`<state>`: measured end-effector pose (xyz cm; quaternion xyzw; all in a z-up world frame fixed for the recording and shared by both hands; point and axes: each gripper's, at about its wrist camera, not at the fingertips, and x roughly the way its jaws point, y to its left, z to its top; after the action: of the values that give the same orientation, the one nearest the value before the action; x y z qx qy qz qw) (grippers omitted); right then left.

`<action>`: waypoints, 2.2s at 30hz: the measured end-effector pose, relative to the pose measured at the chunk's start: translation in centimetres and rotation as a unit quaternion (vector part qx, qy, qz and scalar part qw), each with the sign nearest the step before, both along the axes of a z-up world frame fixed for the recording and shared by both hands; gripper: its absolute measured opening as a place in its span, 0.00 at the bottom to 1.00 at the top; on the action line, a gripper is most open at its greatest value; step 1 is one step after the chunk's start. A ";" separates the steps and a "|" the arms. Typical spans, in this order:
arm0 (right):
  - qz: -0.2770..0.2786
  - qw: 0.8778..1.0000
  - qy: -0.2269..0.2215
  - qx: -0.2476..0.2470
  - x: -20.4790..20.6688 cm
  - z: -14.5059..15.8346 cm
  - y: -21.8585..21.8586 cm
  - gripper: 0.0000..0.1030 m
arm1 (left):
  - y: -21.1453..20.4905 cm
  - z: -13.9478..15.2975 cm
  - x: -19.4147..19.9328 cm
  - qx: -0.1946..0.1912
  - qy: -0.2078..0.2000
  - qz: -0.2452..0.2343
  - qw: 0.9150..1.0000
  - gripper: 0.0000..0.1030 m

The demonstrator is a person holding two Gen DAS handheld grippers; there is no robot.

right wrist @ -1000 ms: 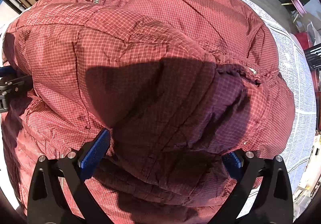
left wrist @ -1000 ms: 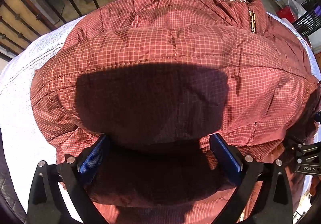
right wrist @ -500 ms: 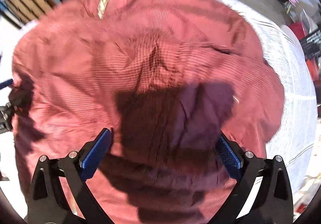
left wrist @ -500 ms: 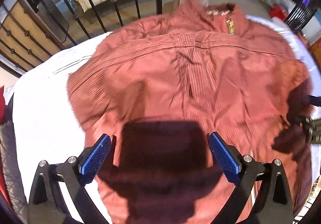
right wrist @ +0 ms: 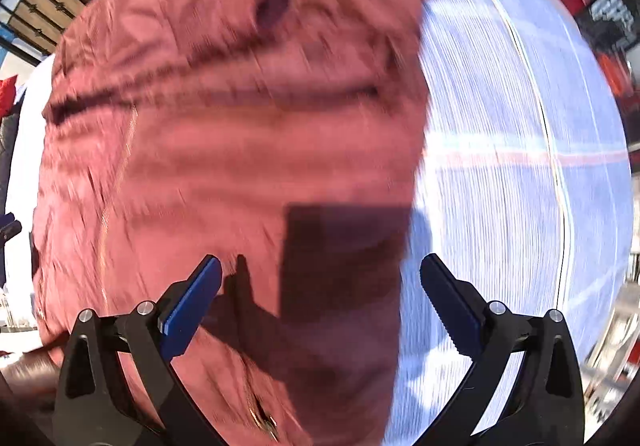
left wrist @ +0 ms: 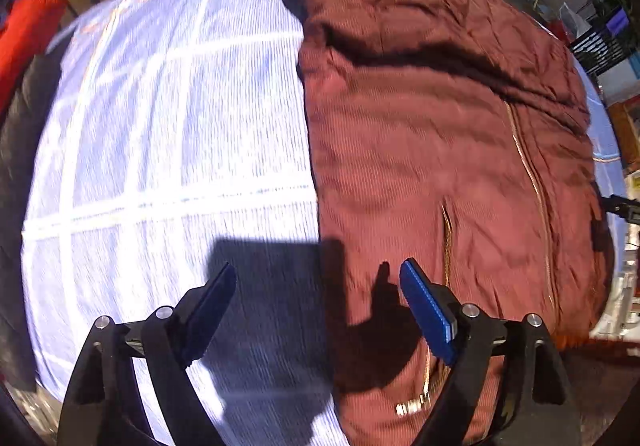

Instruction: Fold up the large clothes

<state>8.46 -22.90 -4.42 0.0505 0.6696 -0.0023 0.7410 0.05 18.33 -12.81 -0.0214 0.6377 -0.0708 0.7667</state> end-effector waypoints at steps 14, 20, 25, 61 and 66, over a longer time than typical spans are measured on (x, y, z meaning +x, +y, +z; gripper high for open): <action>-0.047 0.995 0.050 0.076 -6.5 -2.2 -3.7 0.95 | -0.3 -2.4 -8.9 -0.067 0.057 -0.049 0.995 0.77; -0.040 0.990 0.080 0.112 -10.3 -3.7 -4.0 0.95 | -0.7 -2.8 -9.1 -0.054 0.057 -0.069 0.995 0.76; -0.026 0.988 0.098 0.117 -13.3 -4.1 -2.1 0.95 | -1.7 -2.9 -9.0 -0.051 0.057 -0.067 0.995 0.76; 0.009 0.983 0.115 0.143 -20.7 -2.6 -2.6 0.31 | -4.7 -5.6 -11.3 -0.123 0.103 -0.083 0.984 0.54; 0.009 0.985 0.105 0.140 -20.6 -1.6 -2.0 0.17 | -5.3 -4.8 -10.5 -0.129 0.102 -0.078 0.983 0.27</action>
<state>-12.14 -24.85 -6.00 0.1471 0.7379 0.0925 0.6521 -10.43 13.03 -17.57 -0.0776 0.6980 -0.2090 0.6805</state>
